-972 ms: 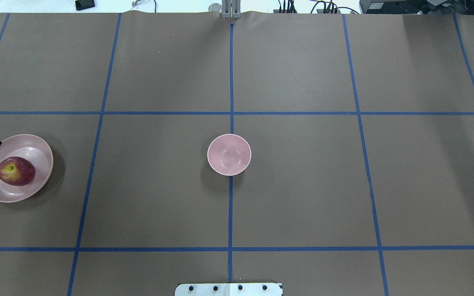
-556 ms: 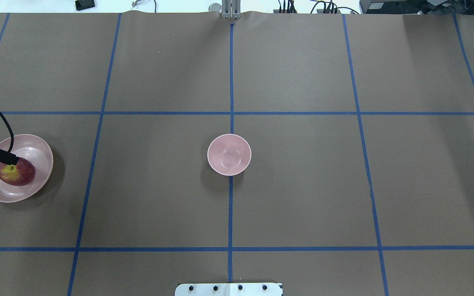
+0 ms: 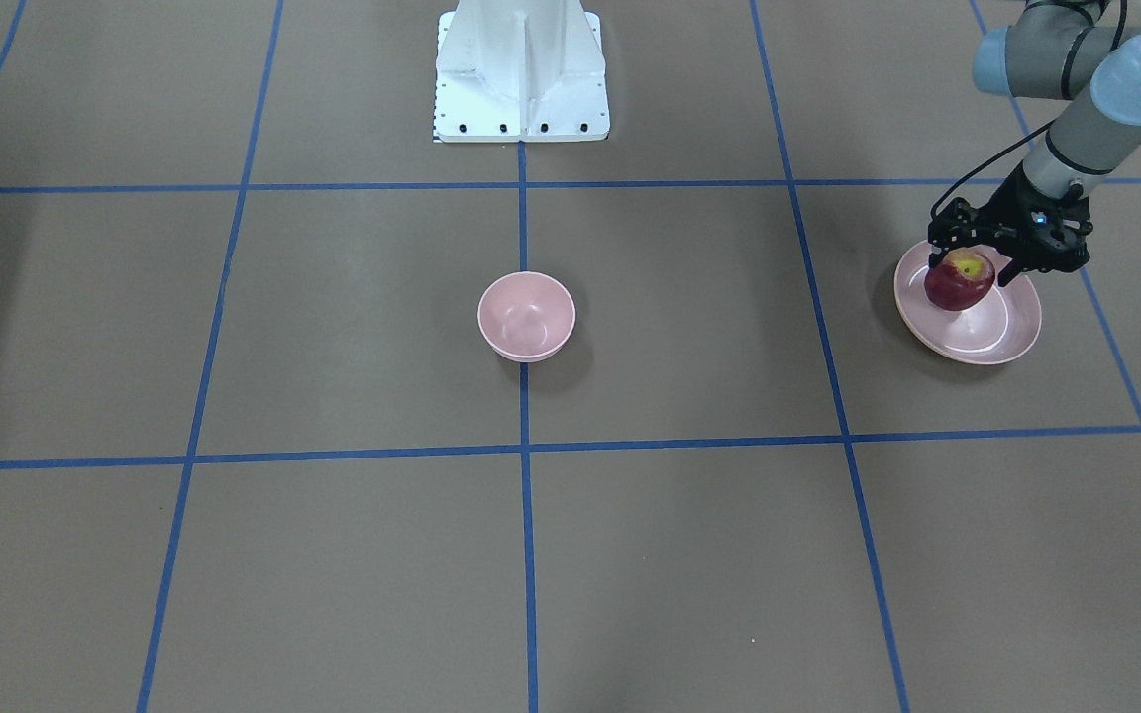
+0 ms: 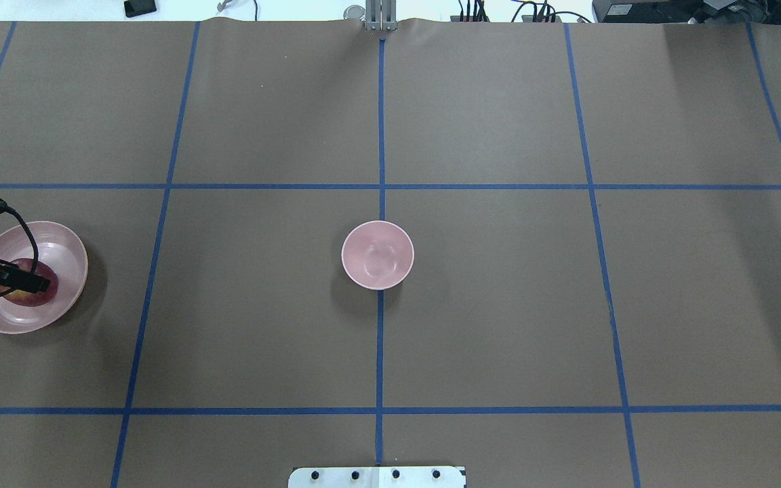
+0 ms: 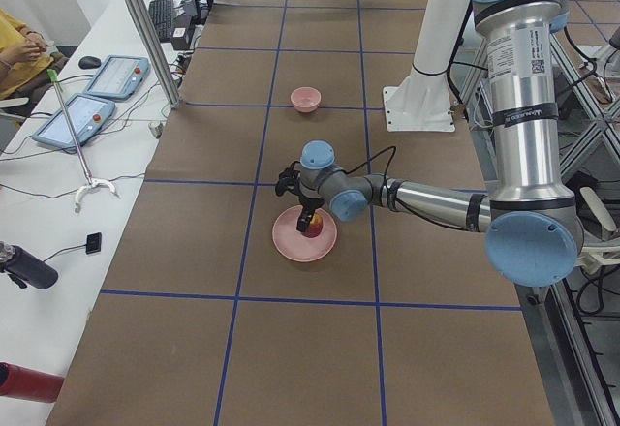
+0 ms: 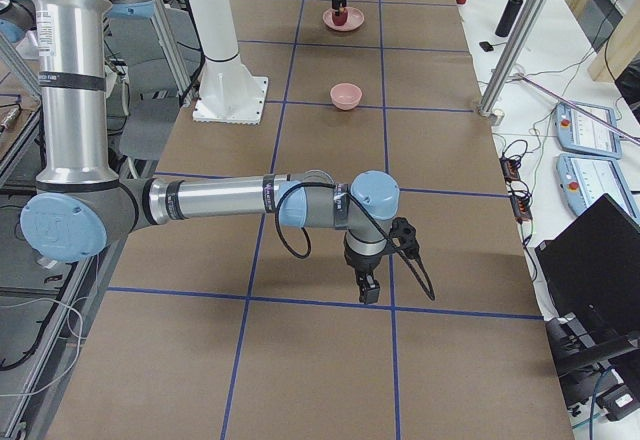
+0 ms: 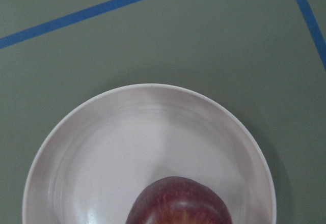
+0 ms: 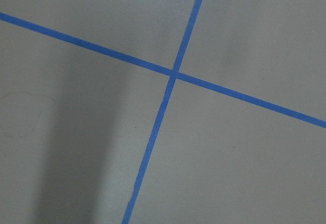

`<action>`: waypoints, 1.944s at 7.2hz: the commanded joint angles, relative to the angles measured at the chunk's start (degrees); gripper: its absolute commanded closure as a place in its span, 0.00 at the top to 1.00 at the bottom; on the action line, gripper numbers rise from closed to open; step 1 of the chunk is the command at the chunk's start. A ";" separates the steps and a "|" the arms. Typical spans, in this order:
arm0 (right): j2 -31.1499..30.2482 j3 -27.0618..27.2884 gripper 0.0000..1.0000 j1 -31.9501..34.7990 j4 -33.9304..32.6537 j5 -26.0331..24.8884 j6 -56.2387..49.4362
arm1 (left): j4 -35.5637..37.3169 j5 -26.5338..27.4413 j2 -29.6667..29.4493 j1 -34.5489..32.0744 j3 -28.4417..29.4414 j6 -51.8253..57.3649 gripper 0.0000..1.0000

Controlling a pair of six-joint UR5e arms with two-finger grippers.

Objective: Move apple from plate to bowl
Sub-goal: 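Lower the left gripper onto the red apple on the plate and grasp it, then lift the apple with the left gripper and carry it over the bowl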

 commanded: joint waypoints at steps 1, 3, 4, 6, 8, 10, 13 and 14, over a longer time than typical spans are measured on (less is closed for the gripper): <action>-0.07 0.00 1.00 0.00 0.00 0.00 0.26 | -0.49 0.45 0.09 0.70 1.15 -0.56 0.97; -0.07 -0.09 1.00 0.00 0.00 0.00 0.43 | -0.49 0.98 0.09 0.88 1.95 -0.65 0.97; -0.07 -0.09 1.00 0.00 0.00 0.00 0.35 | -0.57 0.89 -0.35 1.05 2.99 -0.65 0.97; -0.07 -0.09 1.00 0.00 0.00 0.00 0.35 | -0.75 0.89 -1.22 1.40 4.32 -0.74 0.96; -0.07 -0.09 1.00 0.00 0.00 0.00 0.17 | -0.75 0.72 -2.37 1.67 5.11 -1.00 0.72; -0.07 -0.09 1.00 0.00 0.00 0.00 0.17 | -0.58 -0.07 -2.46 1.41 3.37 -1.00 0.19; -0.07 -0.09 1.00 0.00 0.00 0.00 0.35 | 17.16 -5.97 -4.90 0.53 -10.64 -2.22 0.14; -0.16 -0.09 1.00 0.00 -0.09 0.00 0.43 | 28.66 -4.66 -11.62 0.87 -13.84 -6.32 0.14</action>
